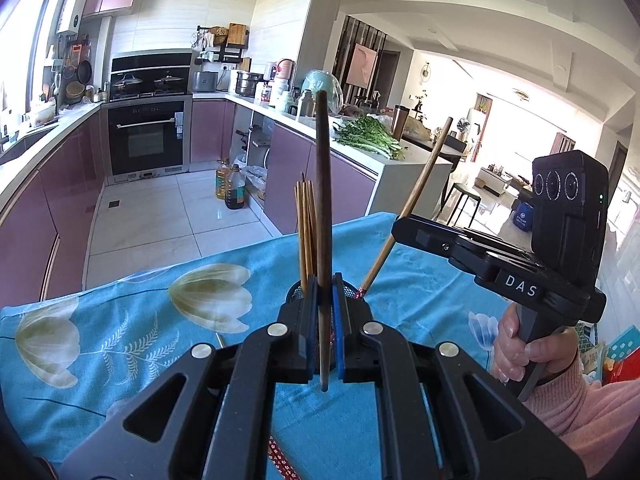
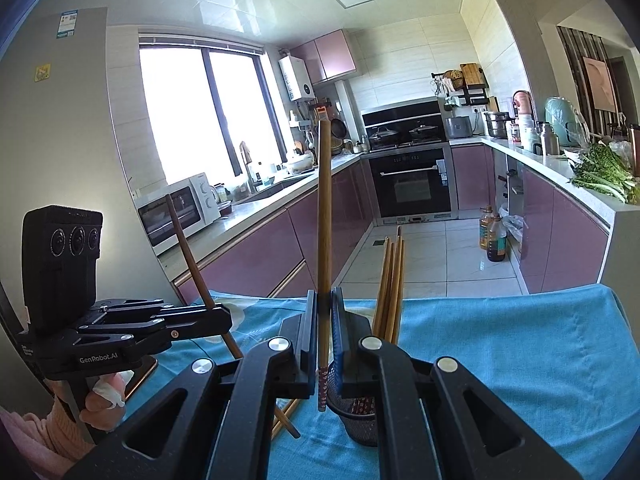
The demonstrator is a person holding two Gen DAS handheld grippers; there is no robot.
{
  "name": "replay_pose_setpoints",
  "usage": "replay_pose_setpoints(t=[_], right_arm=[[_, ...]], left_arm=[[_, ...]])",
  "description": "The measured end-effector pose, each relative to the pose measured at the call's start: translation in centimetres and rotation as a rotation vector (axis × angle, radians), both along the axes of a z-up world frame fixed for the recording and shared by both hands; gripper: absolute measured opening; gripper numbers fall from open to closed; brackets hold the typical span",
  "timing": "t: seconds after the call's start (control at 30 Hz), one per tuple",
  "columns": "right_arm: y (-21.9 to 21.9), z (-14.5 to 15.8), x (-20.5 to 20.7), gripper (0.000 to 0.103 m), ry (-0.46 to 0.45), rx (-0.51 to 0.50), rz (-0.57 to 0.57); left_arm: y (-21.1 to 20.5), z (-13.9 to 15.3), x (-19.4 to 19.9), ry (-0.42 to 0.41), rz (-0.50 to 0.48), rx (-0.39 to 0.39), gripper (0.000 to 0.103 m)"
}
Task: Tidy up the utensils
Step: 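Lower the left gripper's chopstick into the cup while the right gripper lowers its own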
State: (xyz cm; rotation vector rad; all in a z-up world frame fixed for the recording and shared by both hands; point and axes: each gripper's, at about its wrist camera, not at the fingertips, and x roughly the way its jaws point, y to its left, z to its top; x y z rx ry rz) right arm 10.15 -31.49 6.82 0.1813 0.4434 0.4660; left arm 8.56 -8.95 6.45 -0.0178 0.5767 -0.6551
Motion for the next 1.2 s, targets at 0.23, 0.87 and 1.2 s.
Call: replay_pose_setpoints(t=[0.23, 0.87, 1.2], right_arm=[[-0.1, 0.3, 0.0, 0.006, -0.013, 0.003, -0.005], [-0.3, 0.7, 0.2, 0.006, -0.034, -0.004, -0.040], [-0.2, 0.5, 1.4, 0.006, -0.017, -0.005, -0.054]], left_arm=[[-0.2, 0.7, 0.0, -0.015, 0.002, -0.009, 0.007], [-1.3, 3.0, -0.1, -0.067, -0.005, -0.045, 0.007], [-2.2, 3.3, 0.8, -0.072, 0.005, -0.050, 0.007]])
